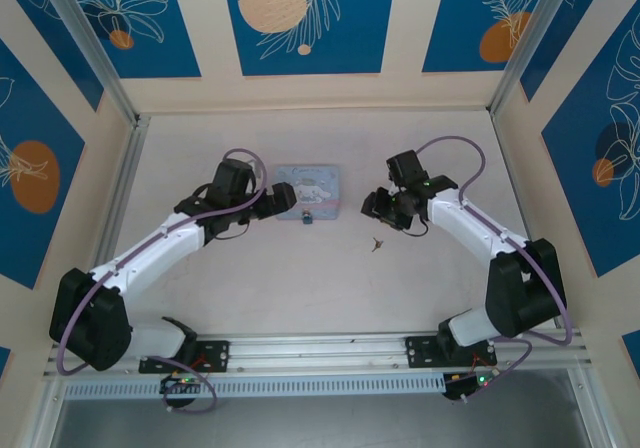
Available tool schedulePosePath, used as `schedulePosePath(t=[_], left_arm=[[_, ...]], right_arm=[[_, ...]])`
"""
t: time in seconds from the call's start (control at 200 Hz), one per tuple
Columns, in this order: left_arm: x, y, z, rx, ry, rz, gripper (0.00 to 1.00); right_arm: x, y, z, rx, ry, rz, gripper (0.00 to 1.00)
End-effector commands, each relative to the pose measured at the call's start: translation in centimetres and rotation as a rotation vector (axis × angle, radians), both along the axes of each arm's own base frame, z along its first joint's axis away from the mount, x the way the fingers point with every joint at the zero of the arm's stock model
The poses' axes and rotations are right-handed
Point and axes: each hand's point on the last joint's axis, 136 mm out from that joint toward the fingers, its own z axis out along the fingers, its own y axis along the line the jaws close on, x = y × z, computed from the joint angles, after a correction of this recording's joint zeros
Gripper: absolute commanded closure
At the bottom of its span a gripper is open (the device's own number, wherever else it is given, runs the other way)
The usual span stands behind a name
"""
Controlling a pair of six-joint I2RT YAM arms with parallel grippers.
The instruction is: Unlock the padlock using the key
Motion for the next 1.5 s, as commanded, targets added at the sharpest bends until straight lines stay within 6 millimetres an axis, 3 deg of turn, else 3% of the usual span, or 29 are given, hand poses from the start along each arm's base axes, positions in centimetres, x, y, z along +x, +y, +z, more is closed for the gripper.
schedulePosePath(t=[0.0,0.43,1.245,1.34,1.495], left_arm=[[-0.1,-1.3,1.5,-0.042,-0.022,-0.027,0.0],[-0.3,-2.6,0.6,-0.044,-0.016,-0.059,0.0],[-0.1,-3.2,-0.3,-0.046,-0.008,-0.081,0.0],[-0.2,-3.2,-0.5,-0.044,-0.004,-0.083,0.0],[-0.1,-3.3,-0.7,-0.044,0.001,-0.085,0.0]], right_arm=[[-2.3,-1.9,-2.8,-0.105,0.124,0.002,0.57],[-3.0,-2.0,-6.8,-0.217,0.247,0.018,0.58],[-1.8,-1.8,-9.5,-0.34,0.281,0.062,0.59],[-1.9,-1.7,-9.6,-0.35,0.283,0.077,0.61],[-2.0,-1.5,-9.6,-0.363,0.278,0.102,0.75]])
